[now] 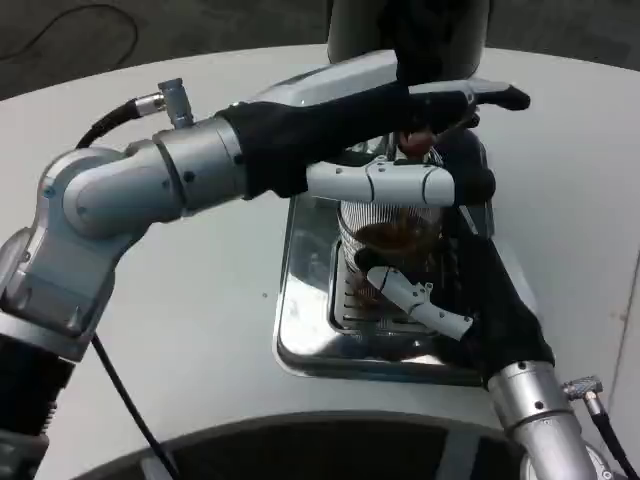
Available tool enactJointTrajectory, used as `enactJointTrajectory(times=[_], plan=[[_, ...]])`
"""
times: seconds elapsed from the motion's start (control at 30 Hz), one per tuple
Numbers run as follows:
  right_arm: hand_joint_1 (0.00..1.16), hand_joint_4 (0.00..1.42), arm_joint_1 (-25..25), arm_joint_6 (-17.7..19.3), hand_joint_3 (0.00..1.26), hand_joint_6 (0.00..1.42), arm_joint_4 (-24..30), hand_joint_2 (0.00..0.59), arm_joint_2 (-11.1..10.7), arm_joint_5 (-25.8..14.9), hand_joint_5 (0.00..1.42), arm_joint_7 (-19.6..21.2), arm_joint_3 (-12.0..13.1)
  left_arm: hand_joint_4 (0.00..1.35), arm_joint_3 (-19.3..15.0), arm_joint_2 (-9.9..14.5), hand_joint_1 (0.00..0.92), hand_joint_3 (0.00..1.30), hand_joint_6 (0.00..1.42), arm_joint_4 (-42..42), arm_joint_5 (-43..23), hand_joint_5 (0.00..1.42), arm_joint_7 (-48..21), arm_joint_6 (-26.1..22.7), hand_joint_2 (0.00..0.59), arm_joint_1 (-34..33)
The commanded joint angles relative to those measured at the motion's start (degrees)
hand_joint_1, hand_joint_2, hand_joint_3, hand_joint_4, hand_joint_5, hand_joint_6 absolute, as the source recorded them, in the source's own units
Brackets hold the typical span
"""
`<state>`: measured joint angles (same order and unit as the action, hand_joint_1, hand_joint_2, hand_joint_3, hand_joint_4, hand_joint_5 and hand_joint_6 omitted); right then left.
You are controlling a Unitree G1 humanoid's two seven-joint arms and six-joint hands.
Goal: Grasp the cup under the faucet to collect the drink, then remove the cup.
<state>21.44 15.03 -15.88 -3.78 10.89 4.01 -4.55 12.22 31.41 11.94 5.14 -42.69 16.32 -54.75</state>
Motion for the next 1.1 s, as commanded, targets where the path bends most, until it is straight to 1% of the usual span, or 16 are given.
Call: enactJointTrajectory(times=[0.03, 0.13, 0.27, 0.53, 0.8, 1.1], plan=[[0.71, 0.07, -1.94, 0.17, 0.01, 0.03, -1.24, 0.229, 0.52, 0.42, 0.17, 0.81, -0.22, 0.04, 0.87, 1.0, 0.0, 0.12, 0.07, -0.47, 1.27, 0.12, -2.02, -0.83, 0.15, 2.03], [0.71, 0.07, -2.52, 0.53, 0.01, 0.03, -1.14, 0.226, 0.56, 0.83, 0.17, 1.21, -0.38, 0.04, 0.77, 1.13, 0.0, 0.12, 0.07, -0.77, 1.28, 0.12, -1.98, -0.97, 0.15, 2.22], [0.72, 0.1, -2.98, 0.73, 0.05, 0.05, -1.2, 0.222, 0.88, 1.61, 0.2, 2.12, -0.58, 0.04, 0.68, 1.26, 0.0, 0.12, 0.07, -1.18, 1.29, 0.12, -2.01, -1.16, 0.15, 2.43], [0.72, 0.13, -2.89, 0.86, 0.07, 0.07, -2.28, 0.222, 2.1, 3.01, 0.22, 3.73, -1.8, 0.04, 0.45, 1.79, 0.0, 0.12, 0.07, -1.69, 1.23, 0.13, -1.9, -1.27, 0.151, 3.08], [0.72, 0.13, -1.27, 0.62, 0.07, 0.08, -4.19, 0.222, 3.24, 3.9, 0.23, 4.8, -2.93, 0.04, -0.33, 2.34, 0.0, 0.12, 0.07, -2.24, 1.03, 0.12, -1.5, -1.33, 0.152, 3.65], [0.72, 0.13, -0.1, -0.2, 0.07, 0.08, -5.12, 0.222, 3.69, 4.92, 0.23, 5.17, -3.97, 0.04, -0.95, 2.56, 0.0, 0.12, 0.07, -3.34, 1.16, 0.12, -1.68, -1.88, 0.152, 4.24]])
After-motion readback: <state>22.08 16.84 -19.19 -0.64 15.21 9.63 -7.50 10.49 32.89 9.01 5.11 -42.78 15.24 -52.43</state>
